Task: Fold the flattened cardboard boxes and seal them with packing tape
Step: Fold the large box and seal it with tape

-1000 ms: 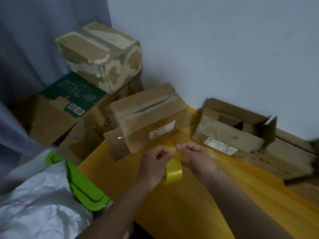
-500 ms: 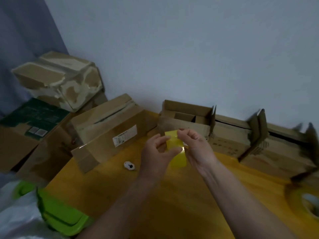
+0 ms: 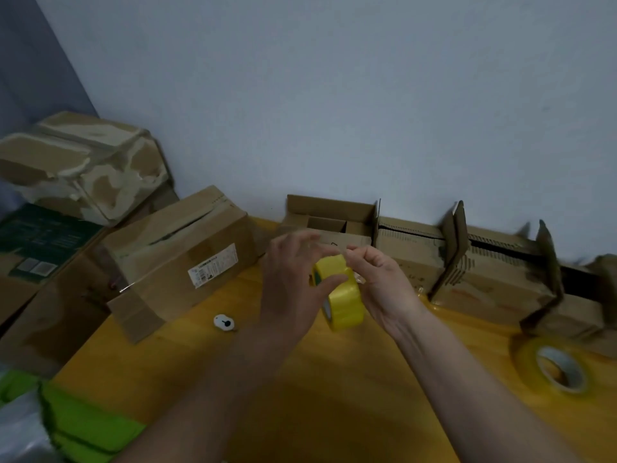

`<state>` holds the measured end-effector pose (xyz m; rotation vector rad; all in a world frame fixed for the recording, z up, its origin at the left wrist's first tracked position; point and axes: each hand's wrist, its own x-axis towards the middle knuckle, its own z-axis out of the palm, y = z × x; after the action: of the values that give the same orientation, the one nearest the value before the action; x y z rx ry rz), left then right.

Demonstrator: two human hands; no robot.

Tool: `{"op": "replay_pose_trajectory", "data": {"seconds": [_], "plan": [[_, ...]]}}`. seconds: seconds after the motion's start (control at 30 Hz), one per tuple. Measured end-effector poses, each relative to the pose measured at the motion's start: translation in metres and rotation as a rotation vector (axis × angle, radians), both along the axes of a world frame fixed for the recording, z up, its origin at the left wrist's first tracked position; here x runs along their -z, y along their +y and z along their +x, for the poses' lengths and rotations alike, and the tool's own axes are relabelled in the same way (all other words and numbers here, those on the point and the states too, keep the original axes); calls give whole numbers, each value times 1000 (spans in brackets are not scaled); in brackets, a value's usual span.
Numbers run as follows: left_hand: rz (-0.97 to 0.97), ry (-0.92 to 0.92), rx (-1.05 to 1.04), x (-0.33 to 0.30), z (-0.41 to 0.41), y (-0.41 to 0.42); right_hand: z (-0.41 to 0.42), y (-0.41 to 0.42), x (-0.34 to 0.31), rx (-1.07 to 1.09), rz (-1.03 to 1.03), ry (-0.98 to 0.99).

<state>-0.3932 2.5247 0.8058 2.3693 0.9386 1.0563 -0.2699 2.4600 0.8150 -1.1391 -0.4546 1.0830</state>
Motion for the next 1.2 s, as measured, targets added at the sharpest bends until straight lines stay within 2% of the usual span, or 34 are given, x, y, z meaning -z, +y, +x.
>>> {"op": "replay_pose_trajectory", "data": {"seconds": [0.23,0.4,0.53,0.63,0.7,0.8,0.87,0.93,1.07,1.2], "plan": [[1,42,19,5,6,1,7,-7,2,-5,-28,-50],[86,76,-12,10,12,1,11,-9,8,-20,-92,-208],[39,83,-47,12,19,-2,9,-8,18,21,-145,-356],[-15,93,-22,12,20,-3,16,-11,25,24,-139,-212],[-71,118,13,13,17,-1,21,-17,24,-93,-94,-190],[-94,155,16,18,14,2,17,-22,23,-247,-68,-428],[-94,161,19,17,14,3,15,-18,26,-197,-42,-549],[-84,159,24,15,14,4,14,-14,29,-106,-42,-585],[-104,141,15,16,10,9,17,-11,34,-10,-89,-495],[-171,94,40,22,8,10,21,-15,43,-189,-291,-220]]}}
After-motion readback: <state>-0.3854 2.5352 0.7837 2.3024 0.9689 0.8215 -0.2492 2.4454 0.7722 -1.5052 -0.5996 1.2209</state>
